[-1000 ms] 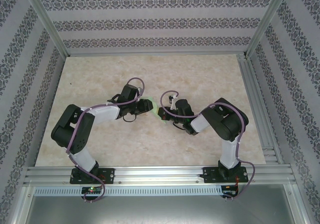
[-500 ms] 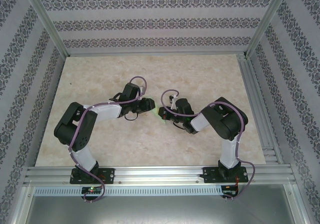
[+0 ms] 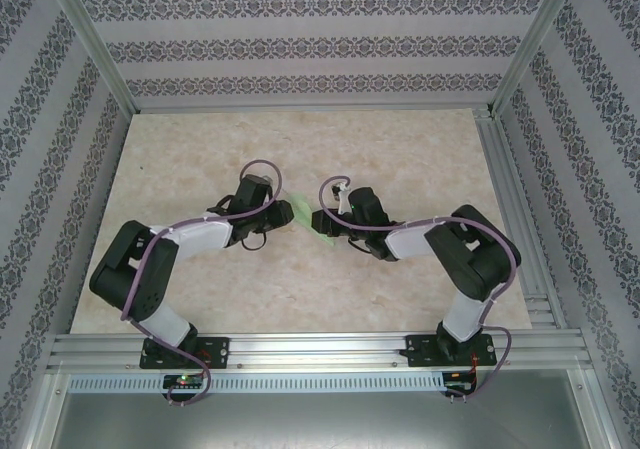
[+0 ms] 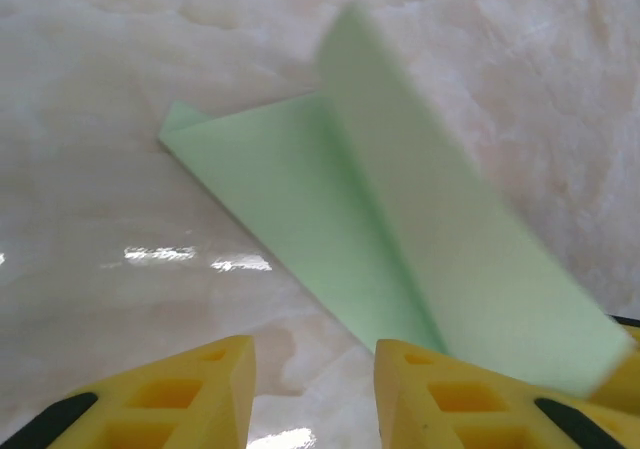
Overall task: Fold a paper plane with a square sheet of paper (pick it up from the middle)
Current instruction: Fold the wing for the fifth time at the center of the table.
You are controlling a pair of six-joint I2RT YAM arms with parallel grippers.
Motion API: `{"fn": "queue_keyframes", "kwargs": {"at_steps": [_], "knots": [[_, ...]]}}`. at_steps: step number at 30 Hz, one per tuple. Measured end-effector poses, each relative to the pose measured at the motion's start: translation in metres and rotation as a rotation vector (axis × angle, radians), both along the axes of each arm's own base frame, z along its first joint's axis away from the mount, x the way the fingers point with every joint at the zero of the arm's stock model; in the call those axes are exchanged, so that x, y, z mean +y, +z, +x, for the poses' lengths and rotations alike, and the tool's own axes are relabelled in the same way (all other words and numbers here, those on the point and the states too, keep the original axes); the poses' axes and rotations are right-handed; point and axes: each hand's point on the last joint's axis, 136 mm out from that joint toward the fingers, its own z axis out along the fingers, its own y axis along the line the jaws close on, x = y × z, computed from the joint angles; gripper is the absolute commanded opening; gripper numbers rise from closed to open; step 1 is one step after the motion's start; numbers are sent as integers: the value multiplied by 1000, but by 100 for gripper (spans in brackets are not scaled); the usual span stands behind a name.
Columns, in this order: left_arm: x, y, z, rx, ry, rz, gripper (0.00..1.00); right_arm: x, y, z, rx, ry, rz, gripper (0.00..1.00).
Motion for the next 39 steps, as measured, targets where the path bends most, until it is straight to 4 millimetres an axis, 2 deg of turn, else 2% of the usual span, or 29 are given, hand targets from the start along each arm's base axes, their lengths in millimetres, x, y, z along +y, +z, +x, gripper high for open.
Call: {"fn": "queue_keyframes", "kwargs": {"at_steps": [5,11,13,16,25,33,39], "knots": [[9,-6,-10,14,22,17,34,-2,21,-3,-79,-2,-84,38],[12,-4,-19,8,14,1,30,-16,32,0,-128,-53,-154,35],[10,-4,-21,7,5,-10,29,-18,29,-2,-128,-48,-181,32],[7,-5,-24,14,-10,-28,28,-17,19,-11,-119,-10,-229,32],[-2,-3,-27,25,-47,-67,28,-2,13,-32,-212,124,-312,53],[-8,-2,-23,33,-63,-81,28,9,11,-40,-353,192,-407,54],[-11,5,-17,16,-65,-90,28,2,-19,-37,-371,193,-544,52]]}}
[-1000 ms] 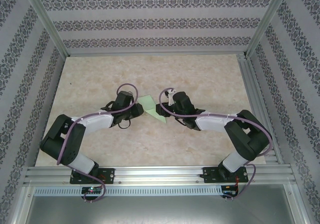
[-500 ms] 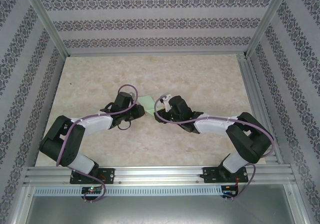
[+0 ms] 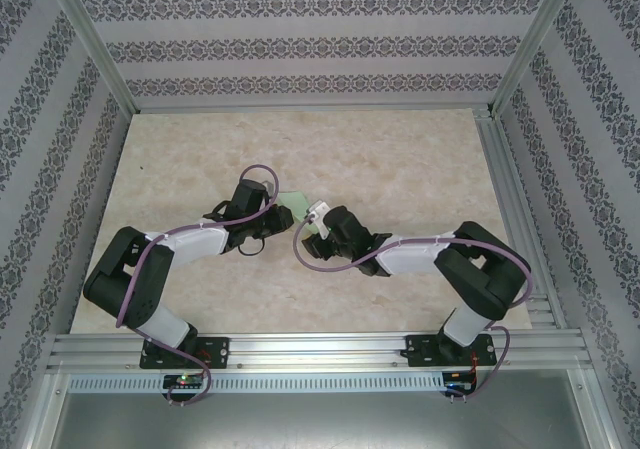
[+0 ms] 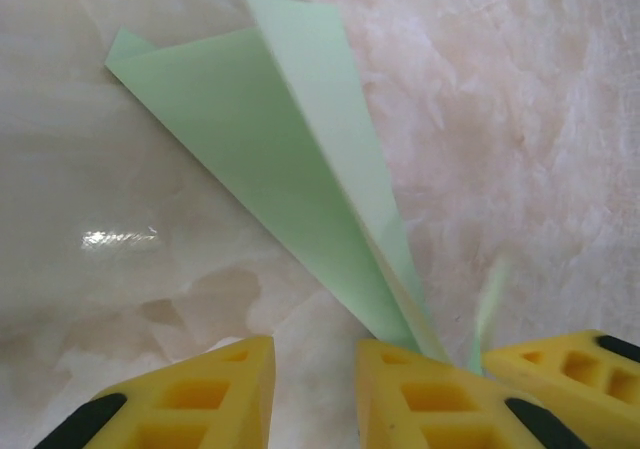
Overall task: Fold a paper plane with a square sheet of paper (pick it up from the middle)
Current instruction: Fold the wing for the fifth time at the center of the table.
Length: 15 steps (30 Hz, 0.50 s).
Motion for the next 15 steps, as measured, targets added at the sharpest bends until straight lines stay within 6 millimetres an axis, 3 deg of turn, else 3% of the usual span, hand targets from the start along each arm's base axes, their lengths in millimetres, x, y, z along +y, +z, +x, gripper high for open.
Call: {"fn": "queue_keyframes", "kwargs": {"at_steps": [5,15], "knots": [[0,1,1,-3,0,-1,29,-4,-14,7,-18,-32,-59,44],[0,2,3,-7,5,2,29,6,-8,19,-64,-34,-33,16]]}}
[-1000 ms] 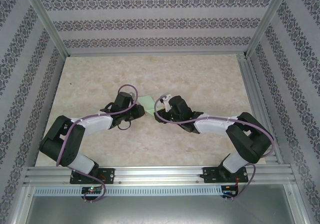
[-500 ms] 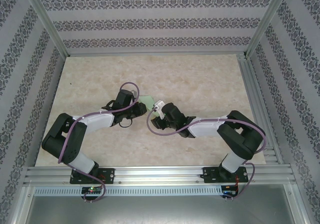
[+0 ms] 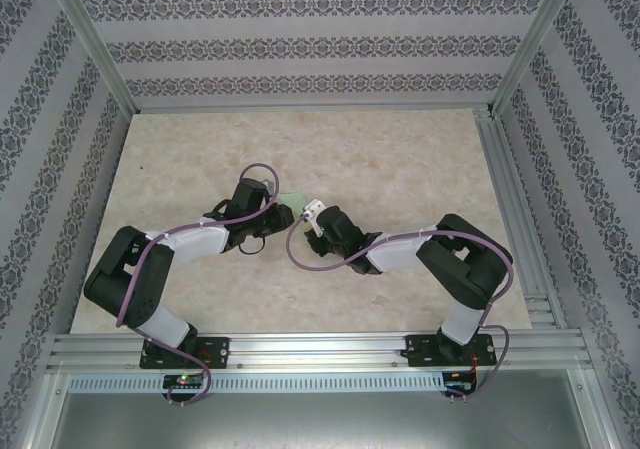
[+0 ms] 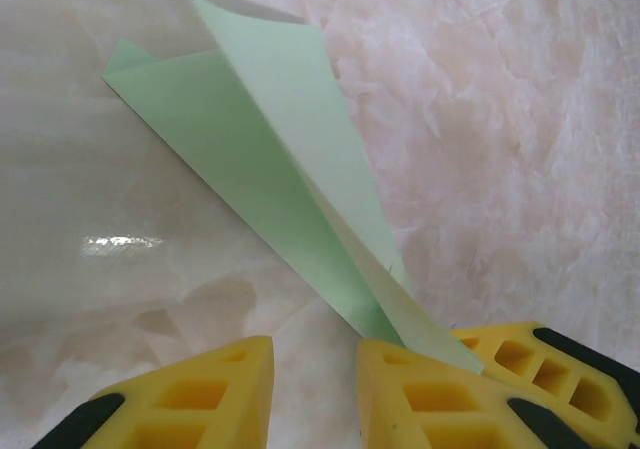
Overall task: Fold a paper plane with a square sheet of paper (pick it up from the middle)
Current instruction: Fold the wing for the fifth time at the center of the table.
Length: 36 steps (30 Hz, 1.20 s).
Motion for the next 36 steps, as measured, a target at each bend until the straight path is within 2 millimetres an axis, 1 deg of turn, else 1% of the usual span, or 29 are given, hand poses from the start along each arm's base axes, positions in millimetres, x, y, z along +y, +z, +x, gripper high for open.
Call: {"fn": "queue_keyframes", "kwargs": {"at_steps": [5,10,16,20,26,30,33,36], "knots": [[1,0,0,-1,3,3,29,5,0,-1,10,17,26,7],[1,-1,0,-2,4,8,29,8,2,1,45,29,86,4],[3,-1,1,-4,9,14,30,10,10,8,124,20,229,2],[3,-1,1,-5,11,15,30,13,8,9,183,23,299,4],[3,-1,1,-5,11,16,28,21,6,0,250,48,353,14],[3,-1,2,-5,11,16,28,22,8,-1,278,48,382,17],[3,-1,2,-5,11,16,28,22,8,-1,293,44,395,17],[3,-1,2,-5,11,16,28,22,8,-1,303,39,401,12]]}}
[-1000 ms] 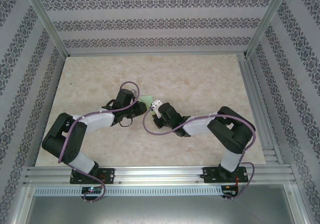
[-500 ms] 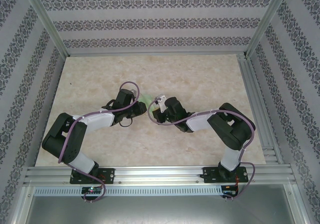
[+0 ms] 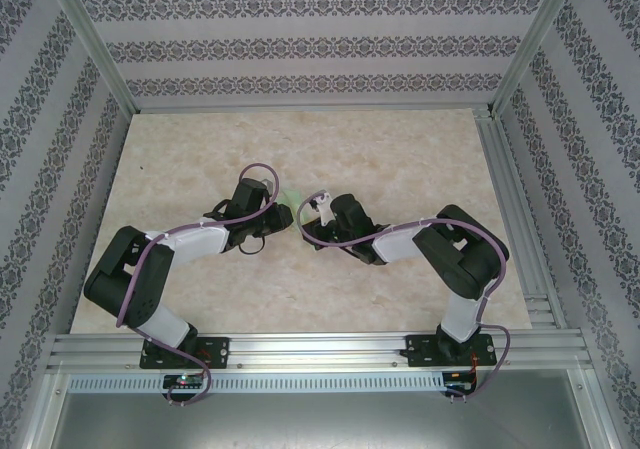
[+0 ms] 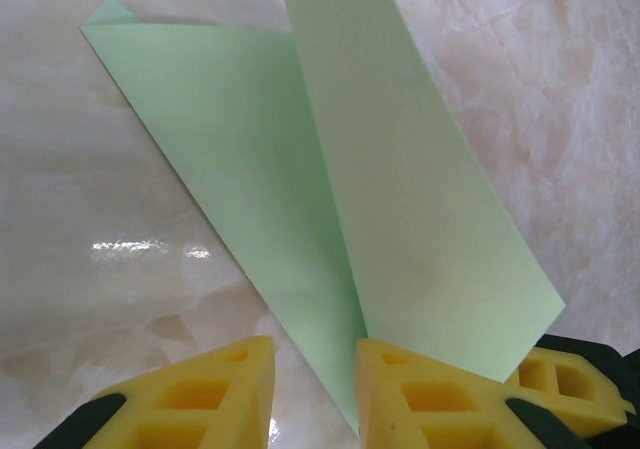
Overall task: Fold a paper plane with a square sheet of paper (pick it up from the middle)
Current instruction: Fold the wing for the fifth time at the center of the table.
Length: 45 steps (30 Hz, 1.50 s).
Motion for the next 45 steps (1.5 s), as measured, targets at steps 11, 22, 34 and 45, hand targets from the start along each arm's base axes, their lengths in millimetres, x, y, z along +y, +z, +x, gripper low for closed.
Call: {"fn": "queue_keyframes", "kwargs": {"at_steps": [11,22,34,45], "knots": [[0,0,0,1,0,1,27,1,-12,-4,46,9,-7,3],[6,5,-2,-21,18,9,26,10,-20,-6,95,39,6,1],[7,4,-5,-19,15,7,26,13,-24,-8,213,41,69,0],[1,-6,-8,9,-14,-6,25,8,-24,-1,361,-5,174,0]]}}
